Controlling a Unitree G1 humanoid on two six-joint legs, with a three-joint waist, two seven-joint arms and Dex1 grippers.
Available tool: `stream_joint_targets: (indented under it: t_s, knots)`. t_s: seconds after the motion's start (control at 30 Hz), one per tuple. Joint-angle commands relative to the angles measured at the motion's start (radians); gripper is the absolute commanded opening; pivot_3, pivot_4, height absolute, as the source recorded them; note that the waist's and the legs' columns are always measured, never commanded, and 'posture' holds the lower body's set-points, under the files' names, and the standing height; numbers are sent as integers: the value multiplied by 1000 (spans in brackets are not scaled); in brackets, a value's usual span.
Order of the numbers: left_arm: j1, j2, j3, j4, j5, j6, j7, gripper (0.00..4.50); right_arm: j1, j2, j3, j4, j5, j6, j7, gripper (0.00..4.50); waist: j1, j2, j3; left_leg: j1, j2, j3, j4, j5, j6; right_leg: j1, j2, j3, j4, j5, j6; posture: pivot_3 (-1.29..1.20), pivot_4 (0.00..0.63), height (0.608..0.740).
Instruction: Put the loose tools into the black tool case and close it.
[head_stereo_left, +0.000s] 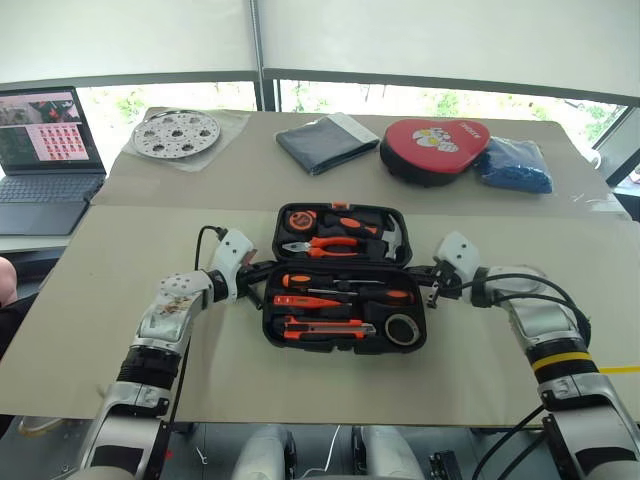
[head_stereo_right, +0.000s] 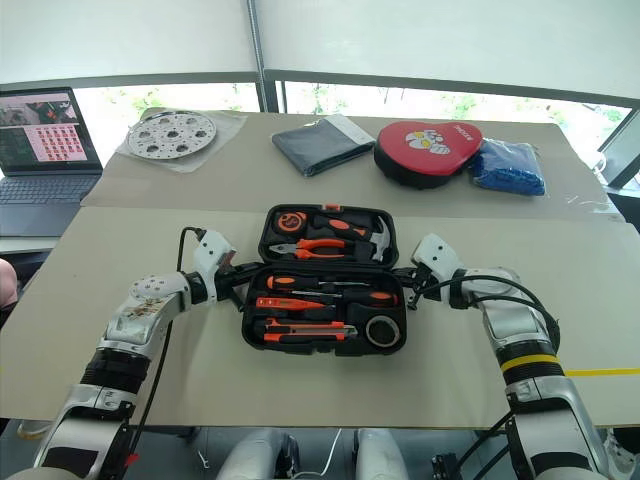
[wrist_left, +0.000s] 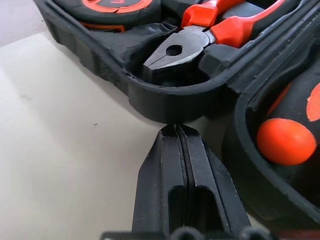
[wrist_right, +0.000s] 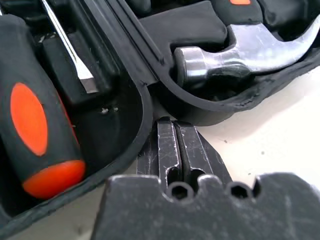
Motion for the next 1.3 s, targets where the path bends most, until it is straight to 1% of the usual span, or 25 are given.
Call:
stream_joint_targets:
  t_s: [0.03, 0.23, 0.37, 0.43, 0.47, 0.5, 0.53, 0.57, 0.6, 0.63, 0.7, 0.77, 0.8, 0.83, 0.87, 0.9, 0.93, 0.97, 1.03, 1.07, 1.2, 1.3]
  knots:
    - [53, 13, -10, -158, -70, 19, -91, 50, 51, -5, -3, -153, 34, 36, 32, 0, -1, 0, 0, 0, 0, 0, 0, 0, 0, 0, 0, 0, 1, 0, 0, 0, 150, 740]
    - [163, 68, 43, -301, -93, 69, -82, 50, 152, -32, -45, -295, 67, 134, 14, 0, 0, 0, 0, -7, 1, 0, -1, 0, 0, -8, 0, 0, 1, 0, 0, 0, 150, 740]
    - [237, 99, 77, -385, -111, 111, -60, 50, 192, -57, -86, -304, 60, 130, -10, 0, 1, 0, 0, -6, 1, 0, 0, 0, 0, -8, 0, 1, 1, 0, 0, 0, 150, 740]
    - [251, 106, 127, -400, -135, 138, -34, 50, 193, -66, -129, -301, 76, 160, -39, 0, 4, 0, 0, -5, 0, 1, 0, 0, 0, -8, -1, 2, 0, 0, 0, 0, 150, 740]
    - [254, 119, 153, -411, -142, 158, -19, 3, 188, -82, -149, -312, 92, 208, -44, 288, 4, 0, 0, -5, 0, 1, 0, 0, 0, -8, -1, 3, 0, 0, 0, 0, 150, 740]
    - [259, 147, 166, -430, -149, 209, -14, 0, 180, -94, -169, -319, 102, 218, -47, 576, 5, 0, 0, -5, 0, 1, 1, 0, 0, -8, -1, 3, 1, 0, 0, 0, 150, 740]
    - [262, 189, 162, -451, -147, 287, -12, 554, 175, -118, -177, -336, 120, 268, -28, 707, 4, 0, 0, -5, 0, 1, 1, 0, 0, -8, -1, 3, 1, 0, 0, 0, 150, 740]
    - [264, 219, 155, -467, -147, 345, -11, 688, 173, -134, -177, -349, 133, 303, -12, 1123, 4, 0, 0, -5, 0, 1, 1, 0, 0, -8, -1, 4, 2, 0, -1, 0, 150, 740]
    - [262, 268, 141, -486, -159, 439, -20, 1008, 171, -161, -174, -376, 158, 370, 14, 1422, 3, 0, 0, -4, 0, 1, 1, 0, 0, -9, -1, 4, 3, 0, -1, 0, 150, 740]
    - [257, 304, 140, -502, -179, 510, -29, 1415, 164, -180, -174, -402, 176, 418, 26, 1827, 3, 0, 0, -3, 0, 1, 1, 0, 0, -9, -1, 5, 5, 0, -1, 0, 150, 740]
    - [224, 342, 163, -517, -243, 626, -41, 2115, 116, -219, -150, -448, 172, 580, -9, 2485, 1, 0, 0, -2, 1, 1, 1, 0, 0, -9, 0, 6, 6, 0, -1, 0, 150, 740]
    - [182, 356, 176, -515, -287, 706, -45, 2919, 66, -252, -112, -477, 169, 721, -19, 3206, 0, 0, 0, -1, 1, 2, 1, 0, 0, -10, 0, 8, 9, 0, -1, 0, 150, 740]
    - [149, 363, 168, -506, -285, 739, -29, 3212, 30, -267, -87, -488, 178, 801, -10, 3513, 0, 0, 0, -2, 0, 2, 1, 0, 0, -10, 0, 8, 10, 0, -1, 0, 150, 740]
    - [69, 341, 155, -472, -281, 797, 12, 3529, -52, -241, -77, -467, 211, 929, -22, 3812, 0, 0, 0, -1, 0, 2, 2, 0, 0, -10, 0, 9, 11, 0, -1, 0, 150, 740]
    - [-34, 302, 139, -424, -258, 904, 88, 3943, -133, -219, -50, -439, 228, 1026, -25, 4205, 0, -1, 1, -1, 0, 2, 2, 0, 0, -11, 0, 9, 11, 0, -1, 0, 150, 740]
    - [-107, 272, 129, -389, -244, 983, 145, 4350, -189, -201, -32, -417, 239, 1092, -31, 4500, 2, -2, 2, -1, -1, 2, 3, 1, 1, -10, 0, 9, 13, 1, -2, 0, 150, 740]
    - [-161, 230, 141, -352, -236, 1015, 195, 4436, -232, -182, -7, -392, 229, 1119, -43, 4500, 3, -3, 3, -2, -1, 1, 3, 2, 3, -10, 0, 9, 13, 1, -3, 0, 150, 740]
    - [-185, 208, 147, -340, -240, 1028, 211, 4436, -264, -149, -12, -358, 214, 1142, -86, 4500, 3, -4, 2, -2, -2, 0, 3, 3, 5, -10, 1, 8, 12, 3, -4, 0, 150, 740]
    - [-212, 183, 138, -332, -238, 1027, 231, 4436, -324, -91, -25, -287, 187, 1175, -170, 4500, 2, -4, 2, 0, -2, 0, 3, 4, 4, -9, 2, 9, 12, 4, -4, 0, 150, 740]
    - [-223, 173, 128, -325, -237, 1032, 240, 4436, -349, -71, -28, -258, 180, 1189, -197, 4500, -1, -4, 2, 0, -2, 0, 2, 6, 0, -9, 2, 10, 12, 4, -4, 0, 150, 740]
    - [-256, 127, 87, -266, -202, 988, 288, 4436, -398, -37, 7, -181, 153, 1185, -245, 4500, -6, -4, 2, -9, -2, 1, 1, 7, -3, -16, 2, 10, 14, 4, -3, 0, 150, 740]
    - [-273, 100, 77, -239, -192, 967, 306, 4436, -405, -18, 22, -148, 143, 1181, -269, 4500, -7, -4, 2, -11, -3, 1, 1, 7, -3, -19, 2, 9, 13, 4, -3, 0, 150, 740]
